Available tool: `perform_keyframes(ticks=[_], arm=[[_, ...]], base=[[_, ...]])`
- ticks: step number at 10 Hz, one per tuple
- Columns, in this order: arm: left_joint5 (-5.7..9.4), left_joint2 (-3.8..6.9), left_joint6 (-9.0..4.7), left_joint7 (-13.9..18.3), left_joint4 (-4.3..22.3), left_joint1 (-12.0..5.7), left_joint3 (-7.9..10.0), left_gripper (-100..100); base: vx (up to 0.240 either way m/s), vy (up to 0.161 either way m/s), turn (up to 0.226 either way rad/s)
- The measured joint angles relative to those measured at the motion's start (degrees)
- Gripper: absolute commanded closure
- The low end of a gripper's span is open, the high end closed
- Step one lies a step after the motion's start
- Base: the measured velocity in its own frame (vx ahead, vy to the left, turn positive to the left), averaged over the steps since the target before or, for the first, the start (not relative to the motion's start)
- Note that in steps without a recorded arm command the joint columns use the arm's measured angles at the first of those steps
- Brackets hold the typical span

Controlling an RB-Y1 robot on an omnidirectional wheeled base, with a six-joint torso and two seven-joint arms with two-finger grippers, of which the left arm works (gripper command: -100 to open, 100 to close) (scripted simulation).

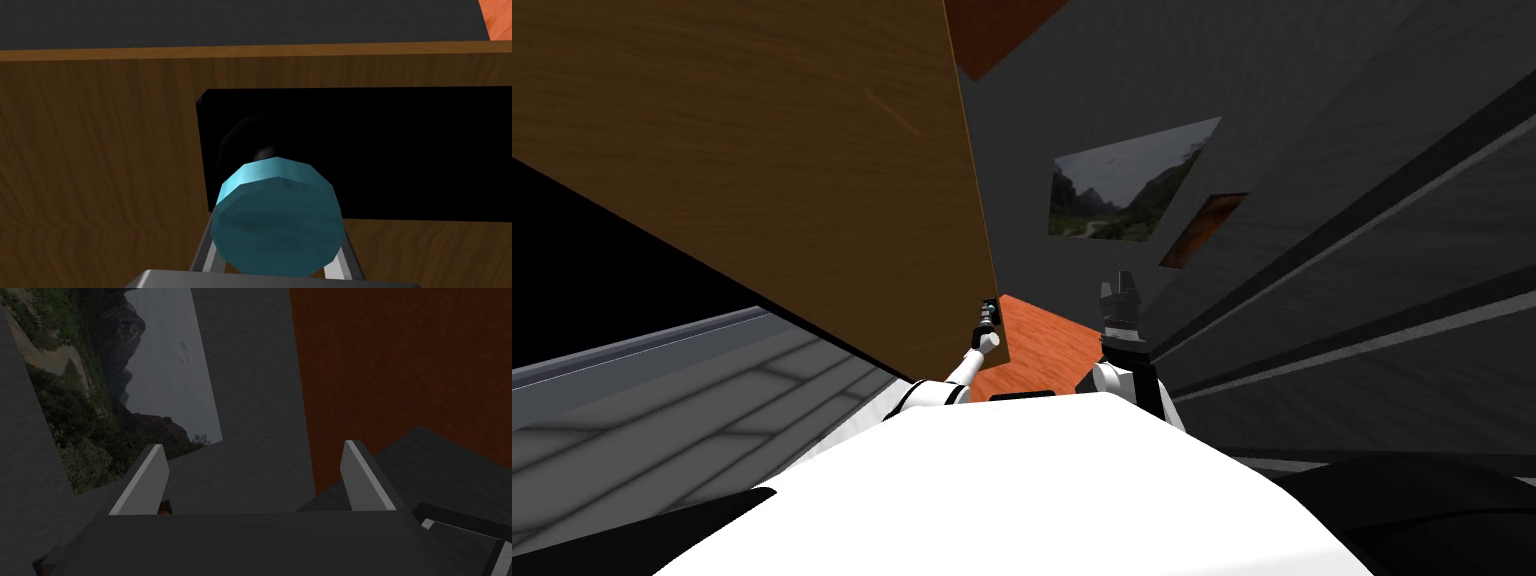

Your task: Push the door open

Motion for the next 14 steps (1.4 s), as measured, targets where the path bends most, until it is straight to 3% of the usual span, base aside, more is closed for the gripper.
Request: perform_keyframes(ticks=[1,2,5,7,8,10,14], arm=[[0.42,1.07,-1.06,0.7,2.5,-1.22,-0.42,100],[1.04,1.93,-1.61,0.6,3.0,-2.0,-0.18,-100],[4.71,3.2,-4.15,-1.5,4.5,-3.14,-0.58,-100],[7.41,3.41,-5.38,-3.8,3.5,-2.61,-0.65,-100],[8.07,3.6,-6.23,-3.9,4.5,-3.09,-0.89,-100],[10.44,3.69,-8.67,-4.6,6.6,-4.23,-1.41,-100],[14.67,3.04,-11.35,-7.5,7.2,-4.9,-1.73,-100]], base=[[0.203,0.058,0.2],[0.029,0.048,-0.16],[-0.163,0.048,-0.21],[-0.138,0.027,-0.18],[-0.105,0.028,-0.183],[-0.111,0.026,-0.17],[-0.1,0.014,-0.158]])
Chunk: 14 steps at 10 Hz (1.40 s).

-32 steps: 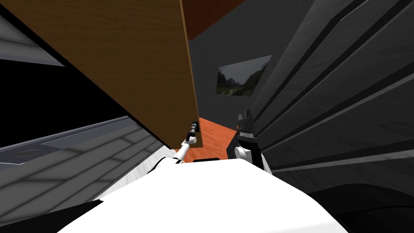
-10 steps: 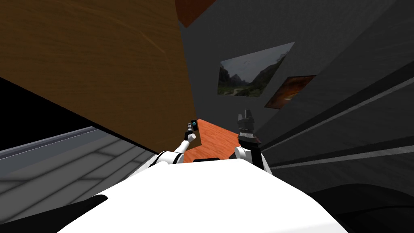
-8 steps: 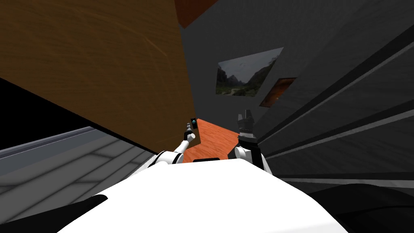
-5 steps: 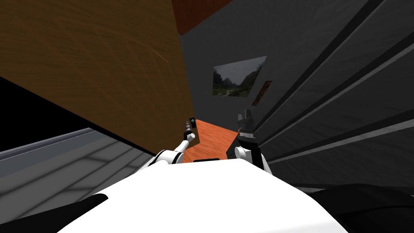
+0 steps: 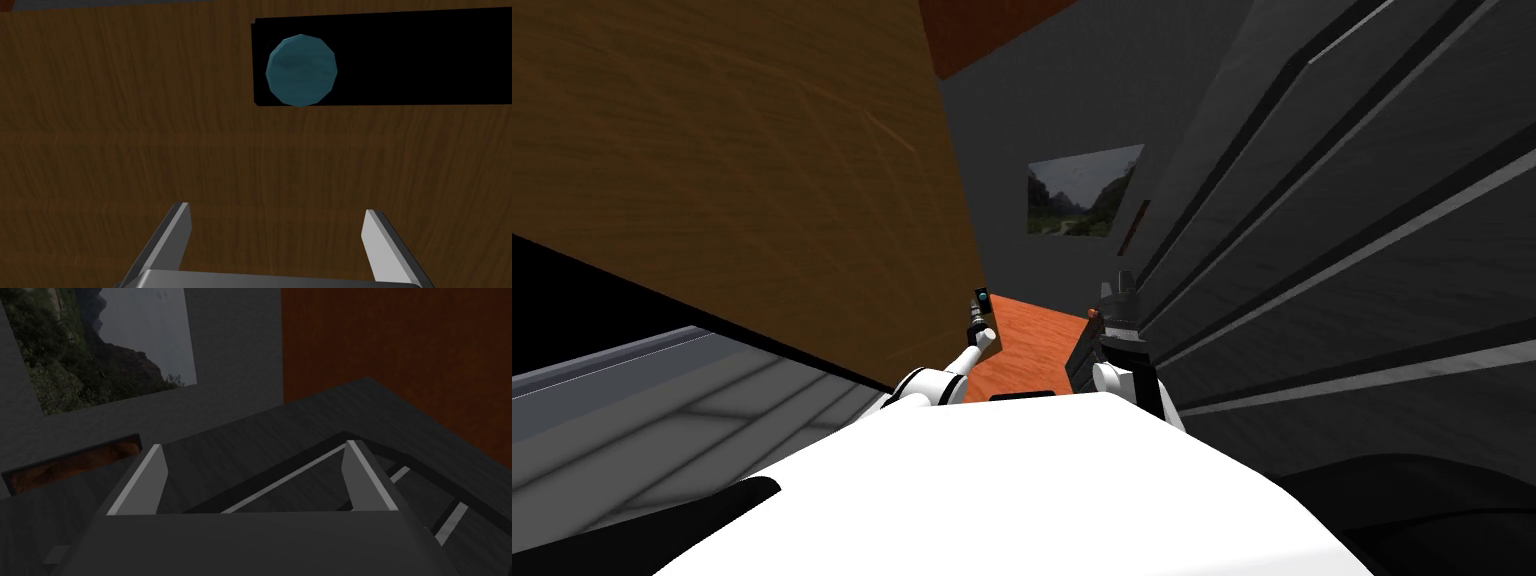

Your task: Push the door open

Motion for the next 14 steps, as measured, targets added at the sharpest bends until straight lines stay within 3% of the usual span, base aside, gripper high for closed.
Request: perform_keyframes(ticks=[5,6,8,9,10,13,14], arm=[[5.99,-2.19,-4.22,-3.6,1.6,-1.08,-0.67,-100],[6.92,-2.72,-5.38,-3.5,3.6,-2.28,-0.92,-100],[7.55,-3.14,-5.57,-4.4,2.3,-1.5,-0.88,-100],[7.29,-2.21,-5.88,-3.5,3.7,-2.09,-1.0,-100],[7.45,-1.42,-4.94,-4.9,-0.2,0.05,-0.54,-100],[7.01,-0.08,-5.13,-3.7,2.1,-1.09,-0.58,-100],[6.85,0.41,-4.93,-3.4,1.7,-0.72,-0.47,-100]], base=[[-0.124,0.001,-0.183],[-0.062,-0.008,-0.055],[0.038,0.008,-0.004],[0.198,0.049,-0.01],[0.141,0.058,0.002],[0.149,0.063,-0.009],[0.235,0.103,-0.017]])
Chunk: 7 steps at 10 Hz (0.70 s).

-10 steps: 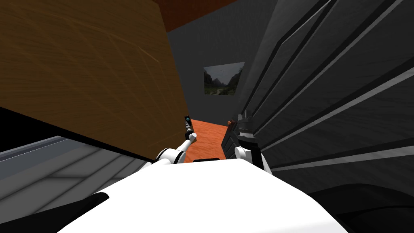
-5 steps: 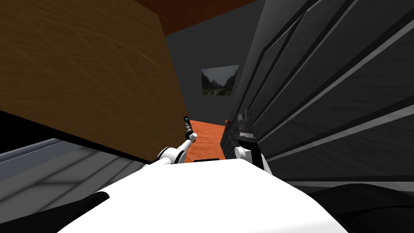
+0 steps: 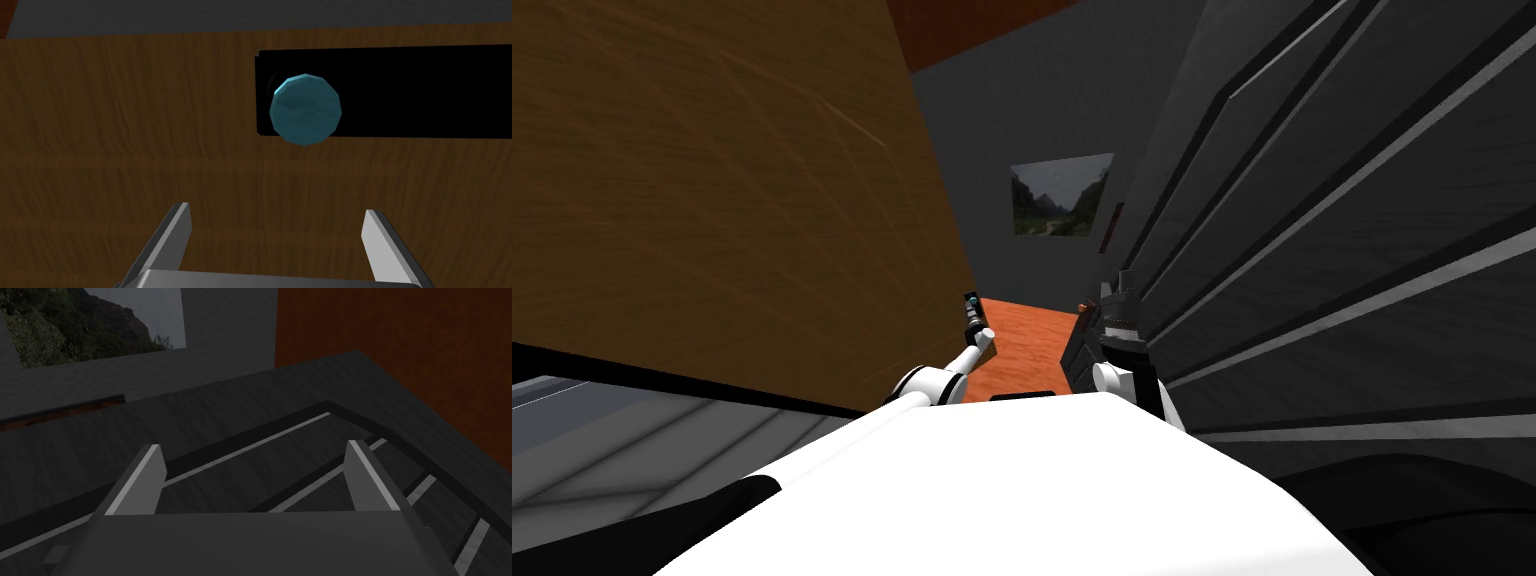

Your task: Push the door open

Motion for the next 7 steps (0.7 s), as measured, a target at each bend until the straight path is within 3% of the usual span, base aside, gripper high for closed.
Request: perform_keyframes(ticks=[2,4,5,7], arm=[[-0.41,0.23,0.15,0.8,0.4,-0.03,0.14,-100],[-0.79,-0.41,0.25,1.6,0.7,0.05,0.29,-100],[-0.8,-0.45,0.31,1.6,0.6,0.08,0.3,100],[-0.79,-0.35,0.25,1.6,0.6,-0.08,0.3,100]], base=[[0.232,0.091,-0.011],[0.15,0.044,-0.007],[-0.008,-0.002,0.006],[-0.032,-0.011,-0.006]])
